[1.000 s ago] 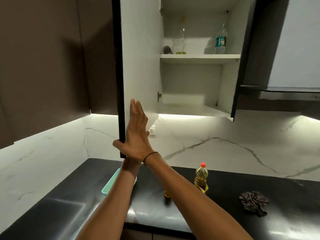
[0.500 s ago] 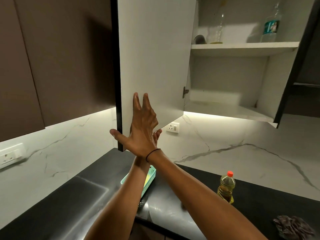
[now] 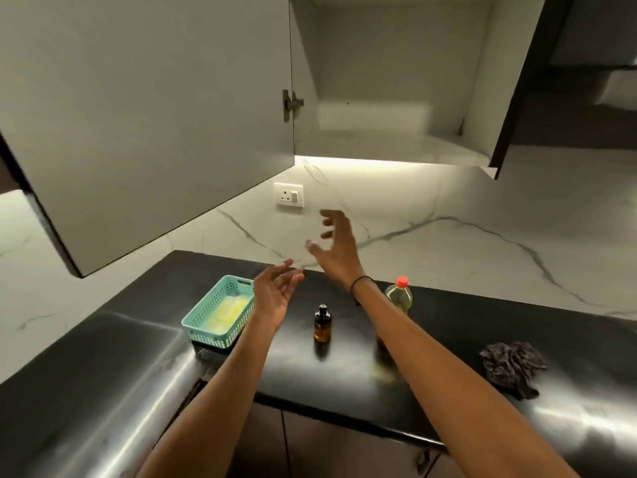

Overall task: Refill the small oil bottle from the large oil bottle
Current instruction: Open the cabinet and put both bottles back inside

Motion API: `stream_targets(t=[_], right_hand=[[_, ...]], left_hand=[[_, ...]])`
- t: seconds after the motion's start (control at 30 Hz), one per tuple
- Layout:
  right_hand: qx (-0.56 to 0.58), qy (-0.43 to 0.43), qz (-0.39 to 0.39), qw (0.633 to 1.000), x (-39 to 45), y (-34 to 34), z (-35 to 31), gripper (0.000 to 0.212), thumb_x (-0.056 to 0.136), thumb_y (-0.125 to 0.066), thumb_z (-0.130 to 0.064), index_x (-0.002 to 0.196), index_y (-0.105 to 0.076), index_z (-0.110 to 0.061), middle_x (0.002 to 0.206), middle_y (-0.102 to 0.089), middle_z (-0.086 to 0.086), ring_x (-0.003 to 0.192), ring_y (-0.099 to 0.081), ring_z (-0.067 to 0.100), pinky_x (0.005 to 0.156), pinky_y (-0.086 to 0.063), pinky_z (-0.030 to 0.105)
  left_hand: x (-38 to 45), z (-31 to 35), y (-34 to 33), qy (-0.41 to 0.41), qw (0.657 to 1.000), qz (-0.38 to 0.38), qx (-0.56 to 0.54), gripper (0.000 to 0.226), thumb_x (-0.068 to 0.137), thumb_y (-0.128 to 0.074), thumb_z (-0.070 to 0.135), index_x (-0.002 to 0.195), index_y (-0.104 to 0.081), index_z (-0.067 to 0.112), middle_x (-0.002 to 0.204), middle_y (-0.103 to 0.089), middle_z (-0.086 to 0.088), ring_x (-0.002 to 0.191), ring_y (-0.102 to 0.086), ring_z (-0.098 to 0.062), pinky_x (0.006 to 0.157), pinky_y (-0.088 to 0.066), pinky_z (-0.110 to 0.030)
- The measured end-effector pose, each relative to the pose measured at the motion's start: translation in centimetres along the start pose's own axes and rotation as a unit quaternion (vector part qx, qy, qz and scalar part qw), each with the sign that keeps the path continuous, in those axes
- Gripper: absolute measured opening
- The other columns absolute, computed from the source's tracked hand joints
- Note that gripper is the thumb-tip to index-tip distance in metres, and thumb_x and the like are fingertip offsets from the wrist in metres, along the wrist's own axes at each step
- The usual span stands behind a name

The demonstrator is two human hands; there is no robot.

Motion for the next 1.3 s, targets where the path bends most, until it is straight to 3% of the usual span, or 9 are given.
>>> stream_targets(t=[0.17, 0.23, 0.33, 0.43, 0.57, 0.83, 0.93, 1.1, 1.3], right_hand=[[-0.007, -0.172, -0.074, 0.982, -2.3, 2.3, 10.2, 0.07, 0.083, -0.076, -0.001, 0.14, -0.038, -0.013, 0.132, -0.048, 0.016, 0.108, -0.058, 0.024, 0.084, -0.056, 0.026], [0.006, -0.231, -0.118, 0.966, -3.6, 1.9, 13.3, 0.079, 0.081, -0.08, -0.003, 0.145, -0.034, -0.014, 0.139, -0.046, 0.016, 0.12, -0.055, 0.027, 0.092, -0.055, 0.031], [0.027, -0.301, -0.17, 0.938, -5.8, 0.3, 17.0, 0.092, 0.078, -0.084, -0.002, 0.151, -0.029, -0.016, 0.151, -0.04, 0.016, 0.137, -0.048, 0.031, 0.106, -0.051, 0.036], [0.017, -0.344, -0.205, 0.916, -7.5, -2.0, 20.1, 0.098, 0.077, -0.087, -0.006, 0.153, -0.026, -0.013, 0.158, -0.034, 0.017, 0.146, -0.039, 0.032, 0.117, -0.042, 0.044], [-0.007, -0.373, -0.224, 0.9, -7.6, -4.7, 23.4, 0.106, 0.076, -0.089, -0.011, 0.156, -0.02, -0.011, 0.163, -0.028, 0.018, 0.151, -0.031, 0.032, 0.122, -0.033, 0.046], [-0.018, -0.388, -0.189, 0.902, -5.8, -8.4, 29.9, 0.113, 0.073, -0.09, -0.008, 0.16, -0.018, -0.014, 0.167, -0.023, 0.014, 0.154, -0.026, 0.032, 0.124, -0.03, 0.047], [-0.007, -0.394, -0.188, 0.899, -6.0, -9.5, 32.3, 0.11, 0.074, -0.09, -0.007, 0.16, -0.023, -0.017, 0.167, -0.024, 0.01, 0.153, -0.027, 0.033, 0.122, -0.033, 0.051], [0.018, -0.407, -0.17, 0.897, -6.3, -11.2, 34.7, 0.1, 0.072, -0.09, -0.004, 0.155, -0.036, -0.017, 0.159, -0.039, 0.009, 0.147, -0.039, 0.03, 0.119, -0.039, 0.044], [-0.004, -0.383, -0.154, 0.911, -5.9, -12.9, 36.2, 0.069, 0.066, -0.093, -0.009, 0.127, -0.062, -0.016, 0.122, -0.069, 0.002, 0.118, -0.063, 0.018, 0.105, -0.051, 0.032]], left_hand=[[1.7, -5.5, 3.5, 0.048, 0.991, 0.072, 0.106, 0.037, 0.098, -0.051, -0.008, 0.134, -0.061, -0.005, 0.119, -0.069, -0.026, 0.114, -0.068, -0.035, 0.109, -0.052, -0.039], [2.6, -7.3, 4.6, 0.055, 0.984, 0.102, 0.136, 0.042, 0.095, -0.054, -0.011, 0.136, -0.06, -0.005, 0.12, -0.067, -0.027, 0.113, -0.067, -0.036, 0.108, -0.054, -0.041], [3.8, -10.0, 6.0, 0.072, 0.974, 0.132, 0.171, 0.045, 0.096, -0.054, -0.013, 0.14, -0.057, -0.006, 0.102, -0.066, -0.022, 0.097, -0.065, -0.031, 0.101, -0.056, -0.043], [4.8, -12.5, 7.6, 0.086, 0.946, 0.137, 0.28, 0.053, 0.095, -0.058, -0.017, 0.146, -0.05, -0.006, 0.104, -0.061, -0.019, 0.106, -0.062, -0.033, 0.108, -0.052, -0.05], [7.0, -14.5, 9.5, 0.102, 0.883, 0.093, 0.449, 0.069, 0.092, -0.071, -0.008, 0.155, -0.045, 0.006, 0.145, -0.055, -0.021, 0.131, -0.059, -0.035, 0.112, -0.052, -0.053], [14.3, -16.9, 11.9, 0.114, 0.825, -0.026, 0.553, 0.088, 0.095, -0.062, -0.015, 0.168, -0.021, 0.014, 0.17, -0.032, -0.01, 0.152, -0.042, -0.03, 0.117, -0.048, -0.043], [17.1, -18.1, 13.5, 0.126, 0.81, -0.066, 0.568, 0.097, 0.091, -0.066, -0.019, 0.169, -0.02, 0.017, 0.171, -0.029, -0.01, 0.156, -0.037, -0.031, 0.121, -0.045, -0.046], [19.5, -20.0, 15.1, 0.1, 0.767, -0.106, 0.625, 0.105, 0.079, -0.09, 0.001, 0.164, -0.031, 0.014, 0.164, -0.037, -0.013, 0.151, -0.042, -0.032, 0.12, -0.045, -0.049], [20.7, -22.0, 14.8, 0.028, 0.744, -0.079, 0.663, 0.063, 0.09, -0.079, 0.014, 0.147, -0.055, 0.016, 0.142, -0.057, -0.008, 0.134, -0.056, -0.025, 0.113, -0.049, -0.047]])
Point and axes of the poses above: each hand's wrist, its own x-axis towards the middle knuckle, its own y-axis out of the back of the hand, z = x × y, the point moved 2 cm from there along x, towards the middle knuckle
